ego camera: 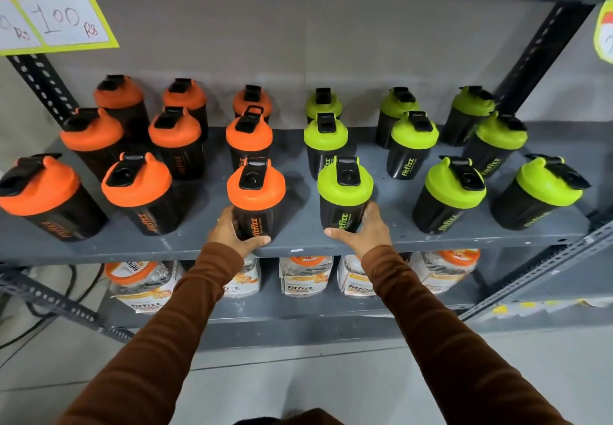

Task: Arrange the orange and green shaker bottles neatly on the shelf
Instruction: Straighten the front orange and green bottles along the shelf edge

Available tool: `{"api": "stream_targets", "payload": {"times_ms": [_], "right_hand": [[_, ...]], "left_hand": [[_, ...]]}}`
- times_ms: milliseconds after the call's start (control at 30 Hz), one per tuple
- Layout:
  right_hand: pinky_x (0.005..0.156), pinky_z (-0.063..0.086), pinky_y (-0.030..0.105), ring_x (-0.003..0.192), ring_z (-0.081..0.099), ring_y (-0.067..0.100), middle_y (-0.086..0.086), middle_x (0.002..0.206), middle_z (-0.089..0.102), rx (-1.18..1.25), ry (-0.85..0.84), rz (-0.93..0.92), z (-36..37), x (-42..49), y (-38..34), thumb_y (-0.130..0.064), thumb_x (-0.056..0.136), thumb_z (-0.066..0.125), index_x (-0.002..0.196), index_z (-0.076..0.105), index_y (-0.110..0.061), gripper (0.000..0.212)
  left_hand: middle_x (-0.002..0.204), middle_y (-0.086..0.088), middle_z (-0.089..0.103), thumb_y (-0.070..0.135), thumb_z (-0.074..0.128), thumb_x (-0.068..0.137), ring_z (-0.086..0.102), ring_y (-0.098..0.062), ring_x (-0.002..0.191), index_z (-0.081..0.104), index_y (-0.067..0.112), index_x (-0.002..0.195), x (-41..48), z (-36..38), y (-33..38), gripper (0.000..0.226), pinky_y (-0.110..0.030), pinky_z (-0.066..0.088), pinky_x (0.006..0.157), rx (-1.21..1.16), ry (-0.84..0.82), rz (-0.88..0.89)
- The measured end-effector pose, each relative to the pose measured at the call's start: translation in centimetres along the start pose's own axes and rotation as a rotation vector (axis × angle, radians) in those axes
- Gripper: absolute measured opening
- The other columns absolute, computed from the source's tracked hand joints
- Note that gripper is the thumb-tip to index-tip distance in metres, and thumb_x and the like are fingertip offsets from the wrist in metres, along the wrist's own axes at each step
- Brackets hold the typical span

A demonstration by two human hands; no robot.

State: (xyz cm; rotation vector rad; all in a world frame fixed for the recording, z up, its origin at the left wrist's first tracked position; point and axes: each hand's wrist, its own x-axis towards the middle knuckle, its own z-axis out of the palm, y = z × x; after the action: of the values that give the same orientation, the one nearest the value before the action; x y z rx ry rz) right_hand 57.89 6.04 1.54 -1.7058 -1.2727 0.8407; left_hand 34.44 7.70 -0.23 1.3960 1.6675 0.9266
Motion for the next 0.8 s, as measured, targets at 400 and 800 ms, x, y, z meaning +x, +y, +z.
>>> {"api": "stream_targets", "payload": {"times_ms": [400,800], "right_hand": [[0.101,0.037,0.032,0.117,0.049,0.023,0.010,0.131,0.053,0.038,0.072,-0.016,1.0,-0.9,0.3,-0.014,0.059,0.084,0.131,0.033,-0.015,0.088],[0.105,0.030,0.045,0.123,0.039,0.037,0.027,0.129,0.044,-0.121,0.520,-0.215,4.7,-4.2,-0.7,-0.026,0.050,0.089,0.130,0.033,0.003,0.101]], "left_hand": [[0.120,-0.013,0.060,0.017,0.085,0.056,0.056,-0.032,0.109,0.046,0.010,0.118,0.9,0.0,-0.9,0.073,-0.048,0.044,0.098,0.028,-0.004,0.035],[0.141,-0.012,0.041,0.007,0.082,0.060,0.037,-0.028,0.130,0.023,0.011,0.140,0.8,-1.1,-2.1,0.100,-0.046,0.031,0.110,-0.033,-0.083,0.102]]}}
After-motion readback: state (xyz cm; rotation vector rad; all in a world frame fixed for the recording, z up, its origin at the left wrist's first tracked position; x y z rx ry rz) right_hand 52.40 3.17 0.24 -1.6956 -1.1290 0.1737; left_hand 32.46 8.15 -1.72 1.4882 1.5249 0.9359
